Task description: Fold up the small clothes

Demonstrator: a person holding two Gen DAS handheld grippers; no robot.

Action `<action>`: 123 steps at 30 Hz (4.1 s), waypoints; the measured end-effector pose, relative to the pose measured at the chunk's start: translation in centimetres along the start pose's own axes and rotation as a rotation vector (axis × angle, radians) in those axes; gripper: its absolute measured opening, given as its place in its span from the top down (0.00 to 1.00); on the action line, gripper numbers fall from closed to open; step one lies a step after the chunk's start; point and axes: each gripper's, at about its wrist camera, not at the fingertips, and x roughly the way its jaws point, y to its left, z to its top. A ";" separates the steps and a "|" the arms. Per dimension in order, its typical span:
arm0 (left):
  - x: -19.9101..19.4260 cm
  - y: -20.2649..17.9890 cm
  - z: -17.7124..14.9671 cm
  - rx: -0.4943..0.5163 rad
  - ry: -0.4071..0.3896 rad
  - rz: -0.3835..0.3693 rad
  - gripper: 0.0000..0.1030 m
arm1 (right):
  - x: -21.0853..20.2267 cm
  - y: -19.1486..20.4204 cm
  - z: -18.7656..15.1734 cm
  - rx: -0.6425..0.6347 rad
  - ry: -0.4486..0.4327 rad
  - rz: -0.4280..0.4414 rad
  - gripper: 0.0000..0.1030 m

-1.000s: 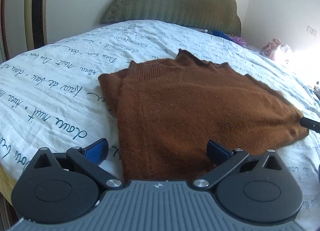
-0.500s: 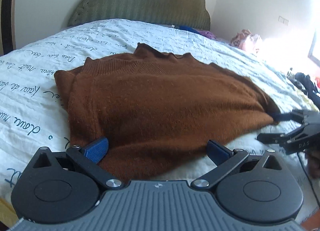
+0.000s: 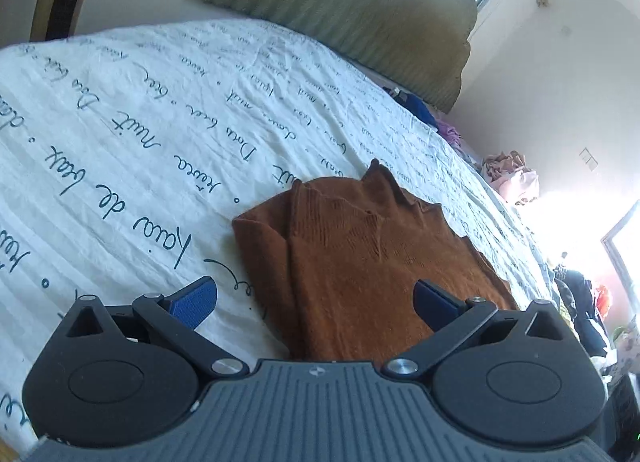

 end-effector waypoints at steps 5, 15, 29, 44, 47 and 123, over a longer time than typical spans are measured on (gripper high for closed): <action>3.9 0.1 1.9 -0.015 0.109 -0.034 0.00 | 1.1 5.9 0.3 -0.168 0.008 0.042 0.00; 8.4 -0.7 4.4 -0.062 0.202 -0.069 0.16 | 1.3 11.1 0.4 -0.335 0.014 0.040 0.00; 9.0 1.3 5.3 -0.112 0.259 -0.092 0.89 | 3.8 19.0 -1.4 -0.781 -0.098 -0.120 0.50; 7.7 -0.8 6.6 -0.207 0.167 -0.143 0.92 | 1.2 12.5 2.7 -0.383 -0.190 0.007 0.94; 8.2 -4.0 7.5 -0.185 0.157 -0.169 0.92 | -0.8 8.0 3.8 -0.218 -0.254 -0.001 0.95; 20.4 -14.9 -0.4 -0.291 0.400 -0.359 0.02 | 3.4 -29.9 -0.4 0.705 0.047 0.477 0.24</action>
